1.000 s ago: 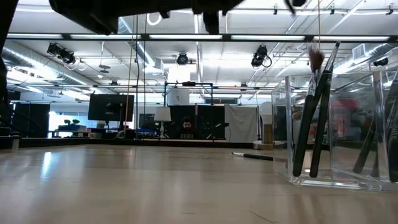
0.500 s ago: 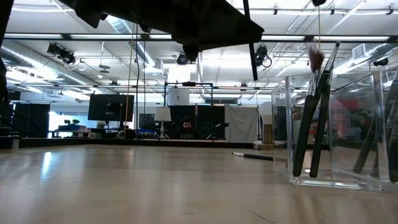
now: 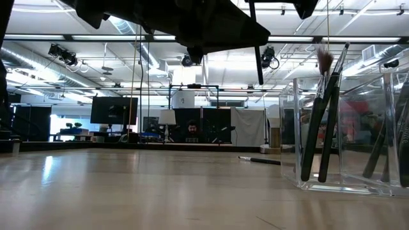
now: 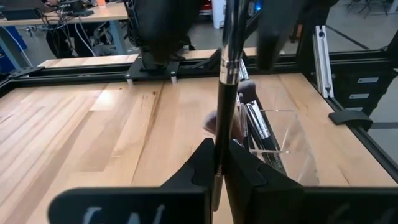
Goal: Put items in baskets/containers
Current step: Put the eyeshadow brush into the middle section of the transparent organizer
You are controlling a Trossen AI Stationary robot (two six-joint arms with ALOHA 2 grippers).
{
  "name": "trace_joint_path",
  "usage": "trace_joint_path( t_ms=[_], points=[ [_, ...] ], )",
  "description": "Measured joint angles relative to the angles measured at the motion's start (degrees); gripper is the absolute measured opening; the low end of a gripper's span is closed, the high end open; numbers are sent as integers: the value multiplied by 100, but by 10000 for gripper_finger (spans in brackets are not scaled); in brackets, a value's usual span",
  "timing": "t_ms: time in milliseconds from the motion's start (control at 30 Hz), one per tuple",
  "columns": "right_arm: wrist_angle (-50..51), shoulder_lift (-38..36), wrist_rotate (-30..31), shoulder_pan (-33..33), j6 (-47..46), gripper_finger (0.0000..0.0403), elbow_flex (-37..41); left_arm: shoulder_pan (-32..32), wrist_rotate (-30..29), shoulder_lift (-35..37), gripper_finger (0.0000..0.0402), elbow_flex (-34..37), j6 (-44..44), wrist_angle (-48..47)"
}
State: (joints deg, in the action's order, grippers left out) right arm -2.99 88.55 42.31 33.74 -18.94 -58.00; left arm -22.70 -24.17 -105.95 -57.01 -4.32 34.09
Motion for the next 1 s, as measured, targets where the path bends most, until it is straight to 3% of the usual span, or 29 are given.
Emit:
trace_joint_path(
  t_ms=[200, 300, 433, 733, 867, 1000],
  points=[
    [1, 0, -137, -18, 35, 23, 0, 2, -40, 0, 23, 0, -17, 2],
    [-89, 0, -88, 24, 120, 15, 0, 2, -18, -3, 36, 0, 35, 140],
    [-214, -48, 58, 176, 227, 12, 0, -9, -20, -2, 93, -4, 403, 380],
    [-291, -600, 2039, 1474, 290, 5, -26, -304, -45, 756, 258, 25, 762, -149],
    [-481, -631, 2637, 2172, 49, 4, -33, -658, -675, 1133, 290, 229, 838, -294],
    [-274, -499, 3342, 2742, -732, 4, -33, -1011, -1631, 1233, 294, 528, 782, -305]
  ],
)
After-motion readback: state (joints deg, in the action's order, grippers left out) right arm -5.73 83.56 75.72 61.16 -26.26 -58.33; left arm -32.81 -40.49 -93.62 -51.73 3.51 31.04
